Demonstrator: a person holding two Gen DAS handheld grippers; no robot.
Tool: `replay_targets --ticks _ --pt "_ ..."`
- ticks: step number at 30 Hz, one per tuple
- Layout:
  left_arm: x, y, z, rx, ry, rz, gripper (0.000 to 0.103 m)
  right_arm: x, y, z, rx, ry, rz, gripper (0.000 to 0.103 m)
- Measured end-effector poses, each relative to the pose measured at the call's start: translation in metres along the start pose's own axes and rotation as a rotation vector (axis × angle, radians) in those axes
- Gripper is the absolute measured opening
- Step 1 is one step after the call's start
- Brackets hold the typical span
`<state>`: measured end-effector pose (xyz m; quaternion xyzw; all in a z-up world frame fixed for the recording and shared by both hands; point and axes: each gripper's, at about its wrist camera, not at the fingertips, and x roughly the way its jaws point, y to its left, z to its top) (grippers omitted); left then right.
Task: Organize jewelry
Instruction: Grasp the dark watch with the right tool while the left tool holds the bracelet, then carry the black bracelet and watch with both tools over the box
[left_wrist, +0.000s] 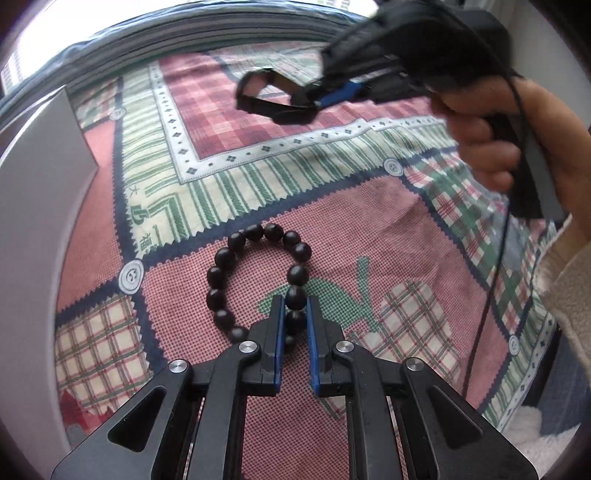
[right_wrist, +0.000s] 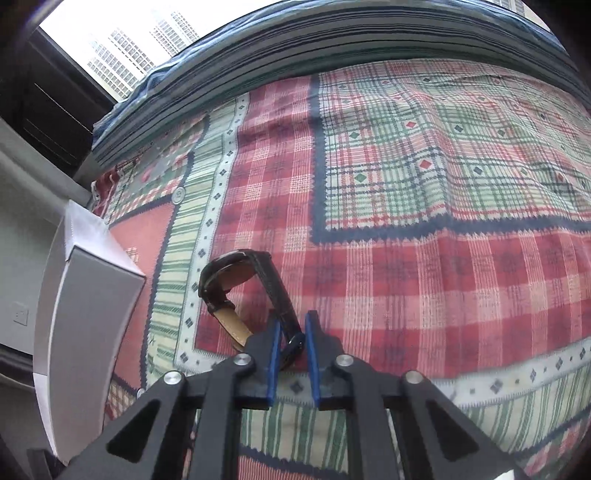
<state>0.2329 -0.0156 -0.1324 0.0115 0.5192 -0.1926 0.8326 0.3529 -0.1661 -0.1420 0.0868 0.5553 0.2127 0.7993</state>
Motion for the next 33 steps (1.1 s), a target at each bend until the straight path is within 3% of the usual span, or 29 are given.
replay_targets --ticks 8,16,25,33 --pt "-0.030 0.011 -0.019 -0.157 -0.068 -0.037 0.009 -0.064 -0.013 -0.108 0.063 -0.027 0.160 0.013" --pt "-0.050 0.018 -0.033 -0.327 -0.085 -0.166 0.009 -0.113 -0.012 -0.194 0.123 -0.153 0.198 0.013" --pt "-0.097 0.018 -0.042 -0.424 -0.122 -0.153 0.009 -0.138 -0.016 -0.222 0.149 -0.181 0.192 0.013" --pt "-0.157 0.022 -0.049 -0.449 -0.205 -0.120 0.009 -0.152 0.018 -0.221 0.073 -0.197 0.219 0.013"
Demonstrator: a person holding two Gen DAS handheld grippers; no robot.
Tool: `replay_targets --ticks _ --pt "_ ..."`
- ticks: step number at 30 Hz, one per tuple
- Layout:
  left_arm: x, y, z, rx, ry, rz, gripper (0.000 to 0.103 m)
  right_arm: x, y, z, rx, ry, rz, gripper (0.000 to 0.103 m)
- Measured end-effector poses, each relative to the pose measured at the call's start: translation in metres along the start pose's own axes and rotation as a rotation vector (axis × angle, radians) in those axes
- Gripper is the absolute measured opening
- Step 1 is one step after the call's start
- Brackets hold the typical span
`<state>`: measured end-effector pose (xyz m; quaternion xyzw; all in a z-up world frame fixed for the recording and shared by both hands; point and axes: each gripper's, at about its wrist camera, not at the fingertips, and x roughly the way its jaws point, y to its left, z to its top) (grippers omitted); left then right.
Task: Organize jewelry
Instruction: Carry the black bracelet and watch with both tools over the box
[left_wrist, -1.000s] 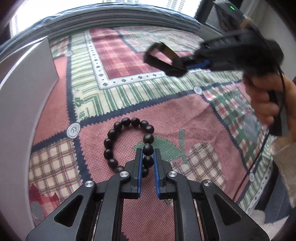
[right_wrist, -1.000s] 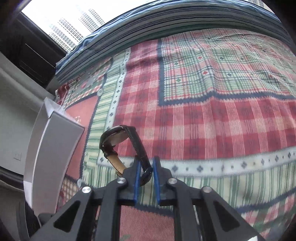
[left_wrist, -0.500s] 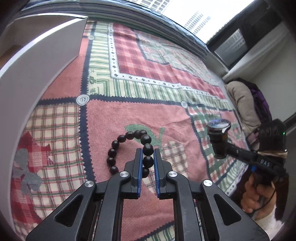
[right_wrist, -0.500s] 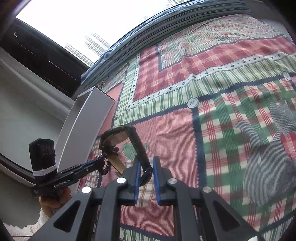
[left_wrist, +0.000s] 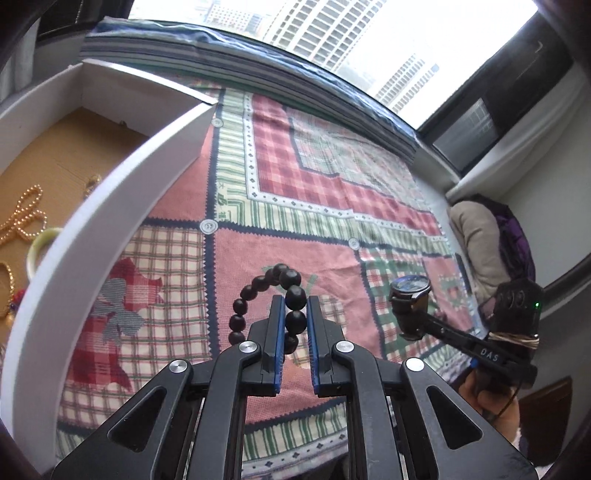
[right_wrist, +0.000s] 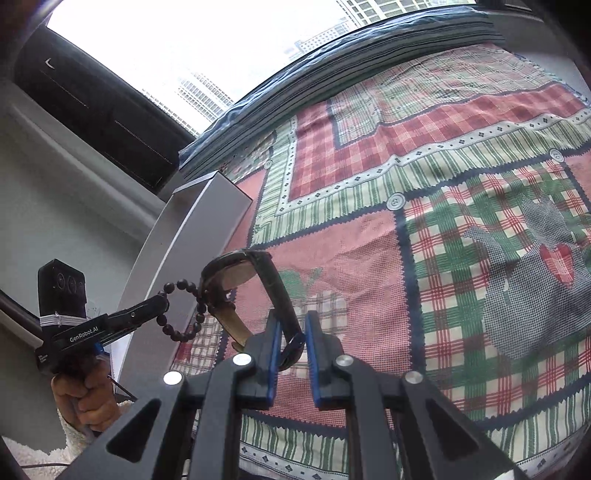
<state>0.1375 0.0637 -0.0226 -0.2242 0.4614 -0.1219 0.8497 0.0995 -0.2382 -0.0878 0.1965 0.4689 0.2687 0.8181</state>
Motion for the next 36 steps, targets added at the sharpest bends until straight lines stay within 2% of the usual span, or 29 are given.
replay_targets --ticks 5,8,14,19,25,27,36 --pt "-0.045 0.009 0.007 -0.040 -0.062 -0.025 0.009 0.004 0.028 0.004 -0.046 0.015 0.042 0.013" --pt "-0.081 0.021 0.011 -0.069 -0.120 -0.010 0.009 0.008 0.049 0.013 -0.094 0.017 0.064 0.013" --pt "-0.145 0.065 0.020 -0.117 -0.251 0.113 0.009 0.033 0.104 0.033 -0.214 0.046 0.113 0.013" --pt "-0.170 0.109 0.026 -0.180 -0.298 0.209 0.009 0.069 0.159 0.050 -0.303 0.086 0.147 0.013" --pt "-0.158 0.163 0.041 -0.248 -0.256 0.313 0.009 0.128 0.227 0.072 -0.365 0.147 0.180 0.013" --pt "-0.150 0.181 0.044 -0.267 -0.236 0.353 0.009 0.157 0.246 0.078 -0.374 0.200 0.179 0.013" --pt "-0.106 0.241 0.040 -0.357 -0.118 0.472 0.010 0.282 0.300 0.061 -0.466 0.402 0.072 0.013"
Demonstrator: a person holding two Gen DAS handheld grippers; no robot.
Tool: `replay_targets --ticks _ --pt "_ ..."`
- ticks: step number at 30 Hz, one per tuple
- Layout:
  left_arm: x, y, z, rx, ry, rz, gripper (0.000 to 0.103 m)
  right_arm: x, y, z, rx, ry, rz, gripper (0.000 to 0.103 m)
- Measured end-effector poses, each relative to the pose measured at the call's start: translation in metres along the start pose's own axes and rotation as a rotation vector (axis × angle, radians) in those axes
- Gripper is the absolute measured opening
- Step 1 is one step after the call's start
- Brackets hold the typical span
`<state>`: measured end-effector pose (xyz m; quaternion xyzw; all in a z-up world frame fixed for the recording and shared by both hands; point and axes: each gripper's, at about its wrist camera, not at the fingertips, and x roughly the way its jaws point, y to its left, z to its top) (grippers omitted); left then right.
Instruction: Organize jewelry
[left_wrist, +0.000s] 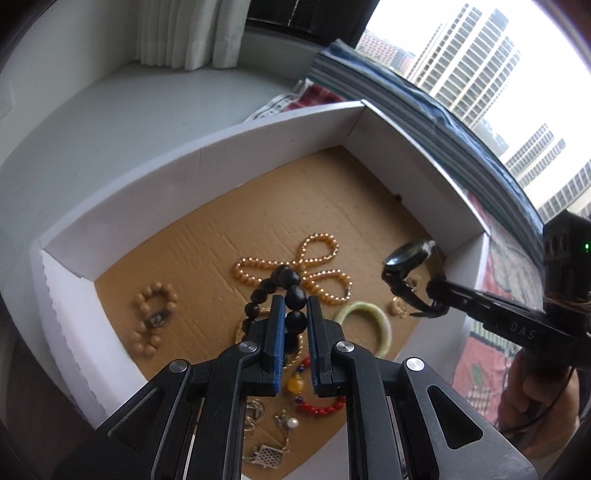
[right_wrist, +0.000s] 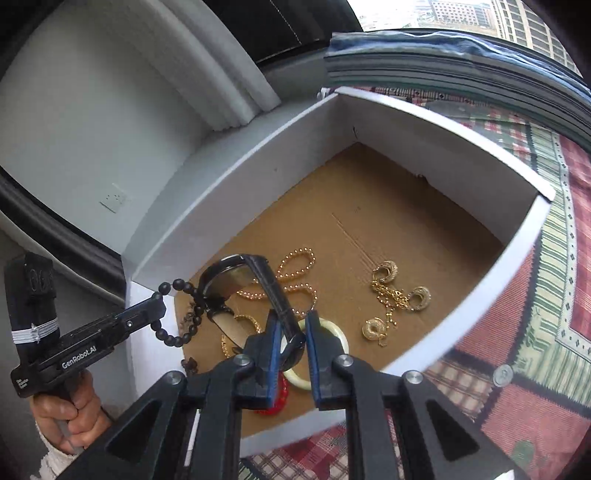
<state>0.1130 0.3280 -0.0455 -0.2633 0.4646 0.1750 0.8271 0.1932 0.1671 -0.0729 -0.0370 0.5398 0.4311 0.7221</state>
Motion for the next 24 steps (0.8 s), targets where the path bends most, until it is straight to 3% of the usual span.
replay_targets --ticks 3,5,7,9,11,13,17,24 --pt "0.021 -0.005 -0.002 0.031 0.036 0.060 0.018 0.029 0.002 0.006 -0.033 0.058 -0.084 0.018" --pt "0.024 -0.010 -0.005 0.049 0.027 0.093 0.059 0.032 0.002 0.008 -0.055 0.058 -0.161 0.032" --pt "0.019 -0.015 -0.009 0.066 -0.020 0.119 0.075 0.019 0.002 0.007 -0.074 0.014 -0.187 0.061" --pt "0.010 -0.022 -0.015 0.094 -0.067 0.163 0.078 0.002 0.004 0.002 -0.086 -0.017 -0.195 0.064" --pt "-0.004 -0.031 -0.021 0.110 -0.118 0.193 0.089 -0.014 0.007 -0.001 -0.112 -0.049 -0.217 0.064" --pt "-0.021 -0.039 -0.025 0.115 -0.188 0.238 0.099 -0.025 0.013 -0.007 -0.150 -0.083 -0.253 0.073" --pt "-0.043 -0.050 -0.026 0.126 -0.294 0.312 0.102 -0.043 0.023 -0.018 -0.195 -0.127 -0.262 0.077" --pt "-0.060 -0.056 -0.037 0.127 -0.303 0.400 0.102 -0.056 0.046 -0.033 -0.271 -0.159 -0.295 0.078"
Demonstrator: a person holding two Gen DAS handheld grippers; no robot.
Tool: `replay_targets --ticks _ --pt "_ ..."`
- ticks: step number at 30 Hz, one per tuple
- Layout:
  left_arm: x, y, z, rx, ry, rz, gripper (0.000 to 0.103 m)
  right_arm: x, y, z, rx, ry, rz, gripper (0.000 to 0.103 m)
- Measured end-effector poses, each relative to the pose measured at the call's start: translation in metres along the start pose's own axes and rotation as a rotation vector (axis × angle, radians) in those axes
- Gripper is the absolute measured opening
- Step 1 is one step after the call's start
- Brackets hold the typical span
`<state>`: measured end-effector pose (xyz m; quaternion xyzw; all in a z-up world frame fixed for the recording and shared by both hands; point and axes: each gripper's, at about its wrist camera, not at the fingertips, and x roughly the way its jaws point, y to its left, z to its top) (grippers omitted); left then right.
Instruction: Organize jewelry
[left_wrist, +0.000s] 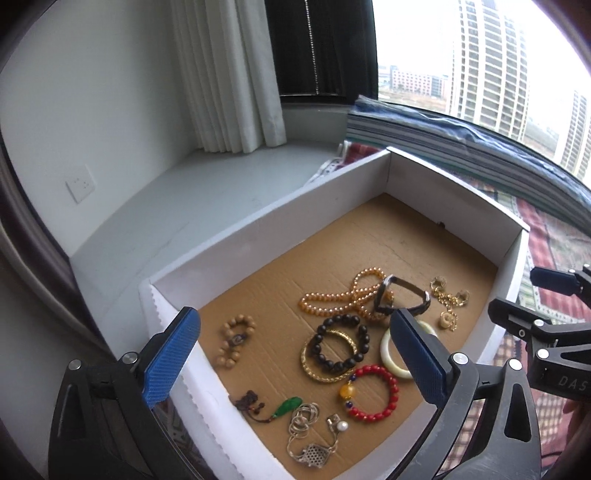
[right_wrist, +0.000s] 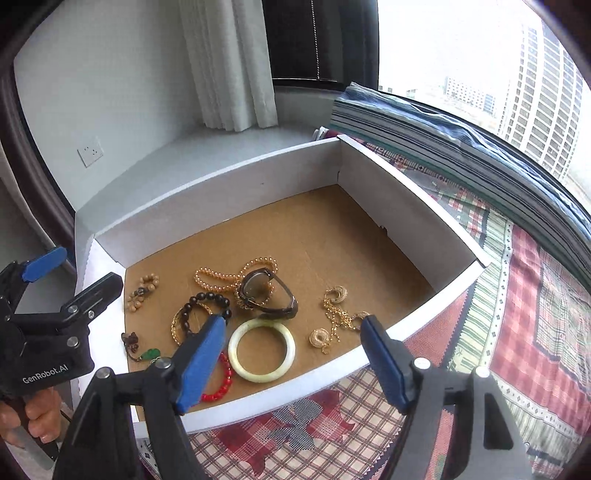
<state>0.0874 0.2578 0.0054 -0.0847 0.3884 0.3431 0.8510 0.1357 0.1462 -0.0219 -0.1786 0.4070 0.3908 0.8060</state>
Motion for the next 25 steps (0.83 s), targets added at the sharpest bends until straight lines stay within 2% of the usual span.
replay_targets --ticks 4,8,10,17,25 --pt "-0.006 0.002 -0.005 0.003 0.001 0.036 0.102 -0.007 0.008 -0.004 -0.021 -0.005 -0.021 0.079" --pt "-0.004 0.010 -0.007 -0.026 0.089 -0.014 0.102 -0.017 0.019 -0.007 -0.049 -0.007 -0.046 0.082" --pt "-0.004 0.015 -0.010 -0.042 0.109 -0.041 0.102 -0.022 0.026 -0.008 -0.062 -0.007 -0.039 0.083" --pt "-0.008 0.024 -0.010 -0.048 0.096 -0.019 0.102 -0.022 0.049 -0.005 -0.098 0.002 -0.035 0.083" --pt "-0.004 0.035 -0.012 -0.090 0.084 -0.006 0.102 -0.016 0.052 -0.005 -0.090 0.013 -0.033 0.083"
